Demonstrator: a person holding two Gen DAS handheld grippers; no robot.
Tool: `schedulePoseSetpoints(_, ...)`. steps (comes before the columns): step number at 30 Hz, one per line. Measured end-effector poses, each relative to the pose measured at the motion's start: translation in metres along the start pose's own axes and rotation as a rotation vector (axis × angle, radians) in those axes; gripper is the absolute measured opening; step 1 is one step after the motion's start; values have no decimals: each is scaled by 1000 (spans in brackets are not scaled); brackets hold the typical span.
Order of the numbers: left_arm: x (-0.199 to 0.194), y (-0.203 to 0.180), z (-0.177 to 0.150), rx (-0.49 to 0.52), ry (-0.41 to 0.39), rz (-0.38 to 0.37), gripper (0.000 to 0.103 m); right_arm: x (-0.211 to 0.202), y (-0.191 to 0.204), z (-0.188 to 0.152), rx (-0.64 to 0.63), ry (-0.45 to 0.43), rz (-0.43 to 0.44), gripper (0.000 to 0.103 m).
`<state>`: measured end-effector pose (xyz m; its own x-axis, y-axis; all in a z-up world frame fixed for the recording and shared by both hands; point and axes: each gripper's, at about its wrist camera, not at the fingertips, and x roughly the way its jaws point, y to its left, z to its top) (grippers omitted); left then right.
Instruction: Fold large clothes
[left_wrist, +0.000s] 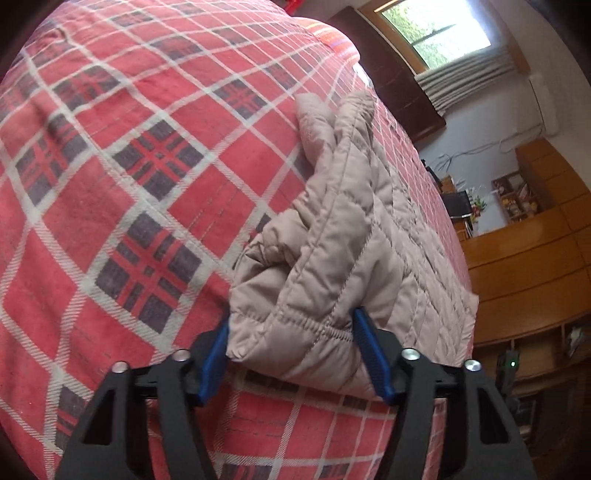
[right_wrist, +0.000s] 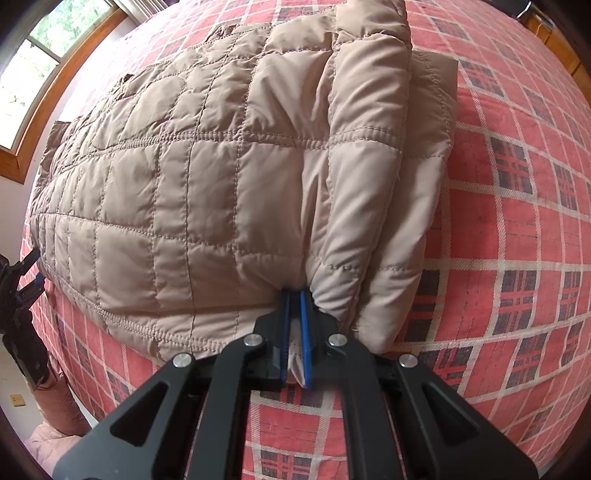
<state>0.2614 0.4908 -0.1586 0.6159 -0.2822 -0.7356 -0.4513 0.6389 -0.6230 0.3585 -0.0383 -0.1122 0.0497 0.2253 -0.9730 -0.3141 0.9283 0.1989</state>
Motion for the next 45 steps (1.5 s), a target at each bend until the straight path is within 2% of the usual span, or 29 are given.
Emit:
schedulePoseSetpoints(2, 1, -3, 1, 6, -2, 14, 34, 0, -1, 0, -1, 2, 1, 4)
schedulePoseSetpoints(4, -1, -10, 2, 24, -13, 26, 20, -1, -1, 1, 1, 9, -5, 4)
schedulePoseSetpoints(8, -13, -38, -2, 111, -66, 81, 12, -6, 3, 6, -6, 34, -40, 3)
schedulePoseSetpoints(14, -34, -99, -13, 299, -169, 94, 11, -4, 10, 10, -25, 42, -83, 3)
schedulePoseSetpoints(23, -16, -166, -40, 518, -177, 105, 11, -3, 6, 9, -19, 36, -69, 3)
schedulePoseSetpoints(31, 3, -197, -62, 606, -144, 110, 11, -1, -4, 5, -16, 37, -44, 3)
schedulePoseSetpoints(45, 20, -216, -86, 689, -82, 85, 11, 1, -11, 8, -5, 43, -31, 3)
